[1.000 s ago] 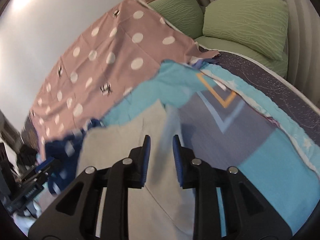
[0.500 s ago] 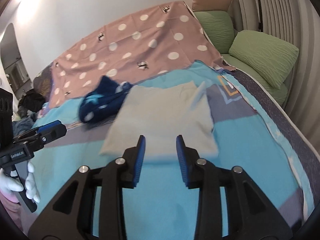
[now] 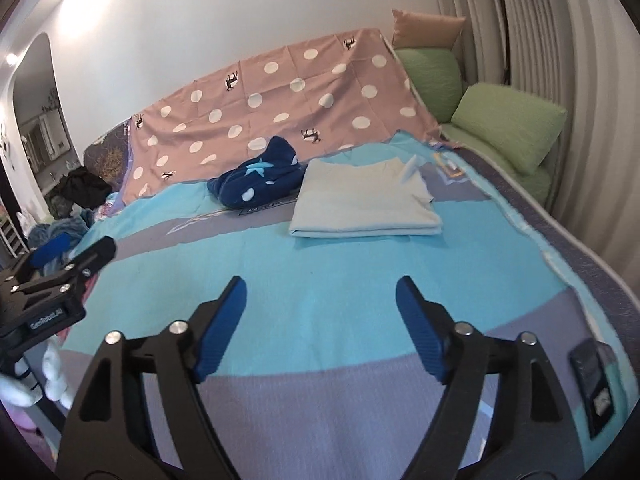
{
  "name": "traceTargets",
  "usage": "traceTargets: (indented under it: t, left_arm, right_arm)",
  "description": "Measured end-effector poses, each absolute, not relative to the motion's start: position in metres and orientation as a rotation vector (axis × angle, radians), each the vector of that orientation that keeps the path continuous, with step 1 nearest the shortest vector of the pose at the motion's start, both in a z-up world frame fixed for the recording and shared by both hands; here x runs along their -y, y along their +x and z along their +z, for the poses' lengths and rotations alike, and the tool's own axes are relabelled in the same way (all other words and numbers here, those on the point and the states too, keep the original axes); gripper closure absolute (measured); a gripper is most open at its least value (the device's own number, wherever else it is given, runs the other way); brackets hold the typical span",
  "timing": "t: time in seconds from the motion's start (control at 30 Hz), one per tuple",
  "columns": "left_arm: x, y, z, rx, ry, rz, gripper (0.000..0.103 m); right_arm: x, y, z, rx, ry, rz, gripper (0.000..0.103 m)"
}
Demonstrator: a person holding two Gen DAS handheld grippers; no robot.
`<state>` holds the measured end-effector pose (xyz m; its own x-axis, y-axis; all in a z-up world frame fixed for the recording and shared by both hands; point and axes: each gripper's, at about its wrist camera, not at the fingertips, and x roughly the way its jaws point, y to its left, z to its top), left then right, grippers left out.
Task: Fold small clothes
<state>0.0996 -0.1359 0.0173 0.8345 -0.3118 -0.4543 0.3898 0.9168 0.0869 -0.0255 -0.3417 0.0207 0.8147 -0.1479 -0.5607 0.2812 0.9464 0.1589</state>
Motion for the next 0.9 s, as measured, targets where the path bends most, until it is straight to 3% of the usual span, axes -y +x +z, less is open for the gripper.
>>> traceTargets:
  t: [0.1,0.33,0.9]
  left_arm:
    - [0.129,0.078,0.025,-0.446,0.167,-0.414,0.001]
    - [0.126,0.042,0.033,-0.449,0.165,-0.501,0.001]
    - [0.109,0.033,0.032,-0.468,0.137,-0.518,0.001]
  right_arm:
    - [0.331,-0.043,0.027,-0.565,0.213,-0.281,0.018]
    - [0.319,-0.070,0.027,-0.591,0.197,-0.288,0.017]
    - [0.297,-0.079,0.038,-0.573,0.160,-0.291,0.017]
